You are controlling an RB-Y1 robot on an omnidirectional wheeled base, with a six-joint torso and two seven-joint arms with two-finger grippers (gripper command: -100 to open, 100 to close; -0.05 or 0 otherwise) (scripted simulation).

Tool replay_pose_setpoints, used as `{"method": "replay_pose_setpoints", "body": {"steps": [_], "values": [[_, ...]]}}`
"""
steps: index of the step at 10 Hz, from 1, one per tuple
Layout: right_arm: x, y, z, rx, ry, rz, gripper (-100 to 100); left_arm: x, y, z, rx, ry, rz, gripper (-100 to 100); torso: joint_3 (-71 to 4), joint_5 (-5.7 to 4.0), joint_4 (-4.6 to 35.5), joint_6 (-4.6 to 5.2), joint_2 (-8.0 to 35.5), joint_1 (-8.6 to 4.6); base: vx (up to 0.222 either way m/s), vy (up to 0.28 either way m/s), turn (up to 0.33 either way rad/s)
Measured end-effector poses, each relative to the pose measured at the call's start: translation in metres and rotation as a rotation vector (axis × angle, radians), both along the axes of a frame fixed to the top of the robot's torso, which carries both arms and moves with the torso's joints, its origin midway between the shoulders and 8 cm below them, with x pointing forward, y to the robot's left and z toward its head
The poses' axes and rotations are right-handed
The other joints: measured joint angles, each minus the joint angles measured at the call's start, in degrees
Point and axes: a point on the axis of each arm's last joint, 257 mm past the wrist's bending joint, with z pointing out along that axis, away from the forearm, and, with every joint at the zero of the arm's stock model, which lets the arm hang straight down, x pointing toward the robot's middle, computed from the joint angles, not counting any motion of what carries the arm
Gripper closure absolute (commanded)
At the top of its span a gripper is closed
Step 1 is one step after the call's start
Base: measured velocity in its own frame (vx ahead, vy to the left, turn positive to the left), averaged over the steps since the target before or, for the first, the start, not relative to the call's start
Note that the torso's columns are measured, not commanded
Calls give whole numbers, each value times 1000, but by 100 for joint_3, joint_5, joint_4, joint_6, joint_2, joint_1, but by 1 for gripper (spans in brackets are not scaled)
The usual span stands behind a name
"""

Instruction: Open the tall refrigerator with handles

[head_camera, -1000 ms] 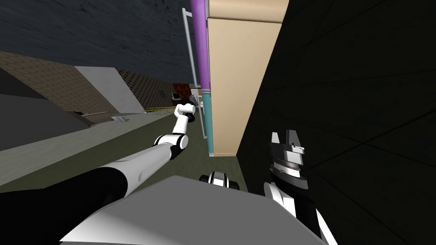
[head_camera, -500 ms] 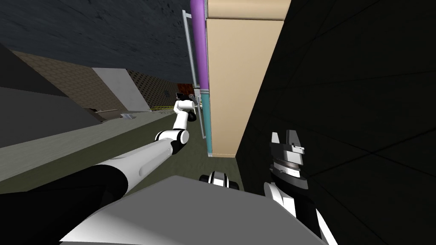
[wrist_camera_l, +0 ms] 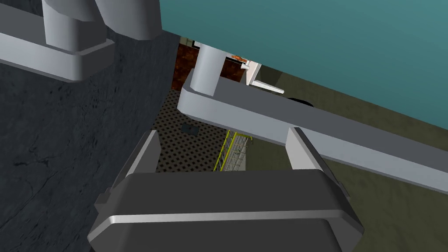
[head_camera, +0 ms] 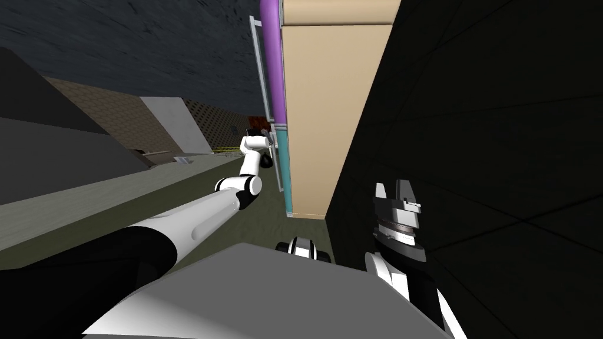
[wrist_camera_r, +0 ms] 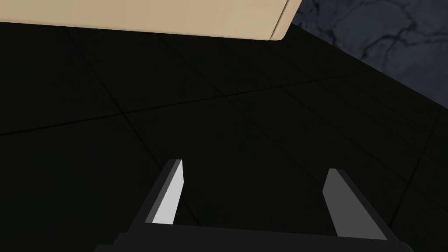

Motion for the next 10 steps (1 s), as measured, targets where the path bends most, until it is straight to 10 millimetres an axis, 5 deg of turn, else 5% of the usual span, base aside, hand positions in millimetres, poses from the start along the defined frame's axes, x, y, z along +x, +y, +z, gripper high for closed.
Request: {"method": "replay_pose_setpoints", "body": {"steps": [1,2,4,10], "values": [[0,0,0,0,0,0,0,0,4,-5,-6,13,5,-100,-15,3,7,-5,-25,29,44,30,45],[0,0,0,0,0,0,0,-1,6,-6,-7,17,8,100,-17,8,-7,-2,-21,19,-10,6,22],[0,0,0,0,0,0,0,3,0,-18,-13,41,-3,100,-3,1,23,0,-2,49,28,207,-60],[0,0,0,-1,0,0,0,11,-35,-9,-11,29,-75,100,-7,-2,1,-4,-8,-3,4,288,-70]]}}
